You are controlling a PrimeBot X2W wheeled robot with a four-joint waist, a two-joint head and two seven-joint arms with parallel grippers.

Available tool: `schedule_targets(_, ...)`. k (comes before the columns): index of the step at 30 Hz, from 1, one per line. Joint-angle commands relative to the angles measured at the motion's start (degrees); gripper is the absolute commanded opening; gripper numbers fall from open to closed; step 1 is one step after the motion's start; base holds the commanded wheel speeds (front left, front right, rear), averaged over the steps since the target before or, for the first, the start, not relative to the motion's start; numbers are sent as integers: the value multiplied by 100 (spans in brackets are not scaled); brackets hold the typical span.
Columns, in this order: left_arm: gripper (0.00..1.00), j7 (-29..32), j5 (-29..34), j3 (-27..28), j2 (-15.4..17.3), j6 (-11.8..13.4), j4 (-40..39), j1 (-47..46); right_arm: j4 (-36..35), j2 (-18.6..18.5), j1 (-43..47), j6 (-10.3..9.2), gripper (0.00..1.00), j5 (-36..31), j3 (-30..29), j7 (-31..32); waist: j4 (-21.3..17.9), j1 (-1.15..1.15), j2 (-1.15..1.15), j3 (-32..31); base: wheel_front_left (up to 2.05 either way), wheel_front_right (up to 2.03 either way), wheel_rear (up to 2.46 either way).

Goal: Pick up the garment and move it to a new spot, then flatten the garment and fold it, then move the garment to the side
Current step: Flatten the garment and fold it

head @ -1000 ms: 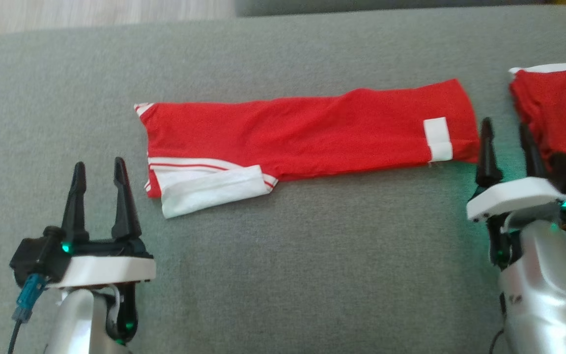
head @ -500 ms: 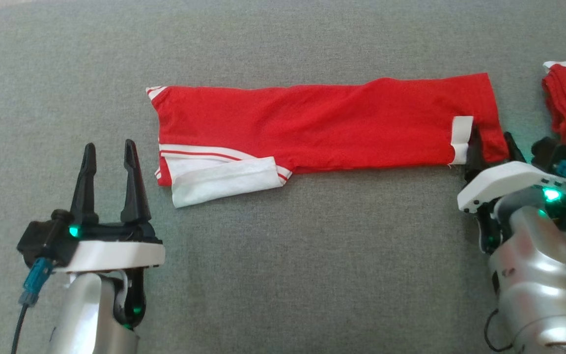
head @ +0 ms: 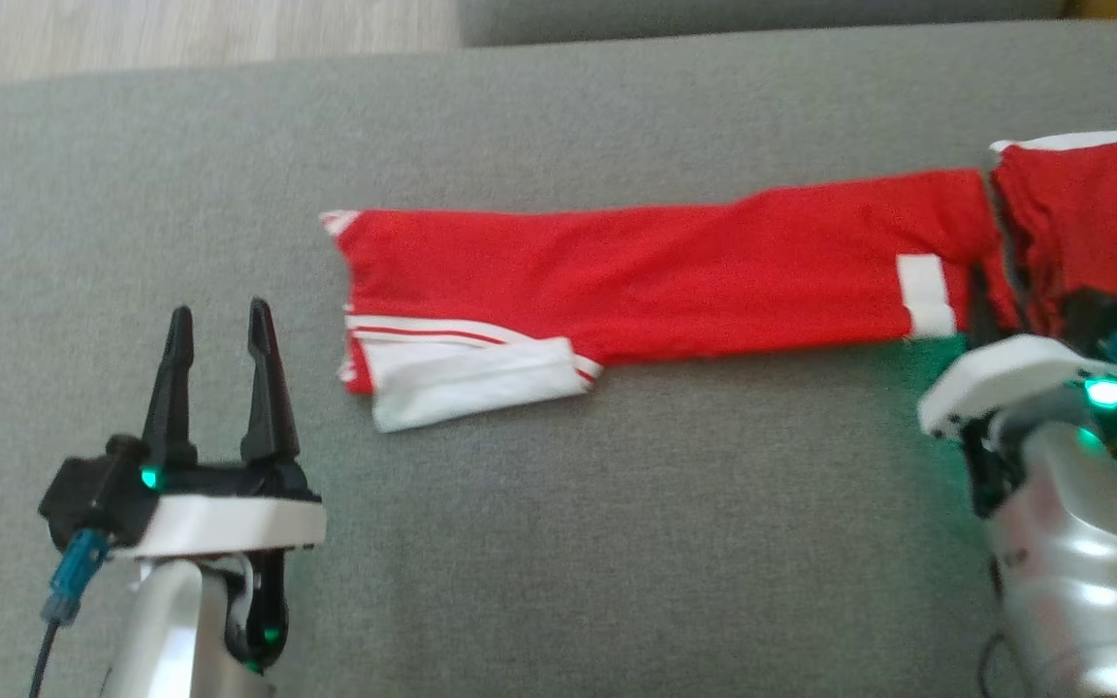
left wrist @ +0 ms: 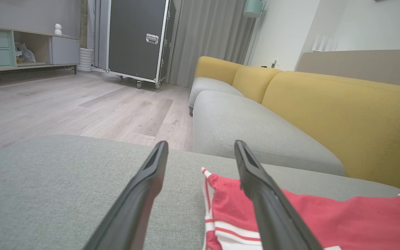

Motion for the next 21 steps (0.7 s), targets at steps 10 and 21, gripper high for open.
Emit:
schedule_targets(10,100,-30,82,127,55,9,-260,245,-617,-46,283,-5,0,-250,-97,-78,-96,0,0,-584,0,0,0)
schedule_targets(21,100,-30,111,100,49,9,-290,451,-924,104,150,-5,0,1345,1886,49,518,0,0,-1011,0,0,0)
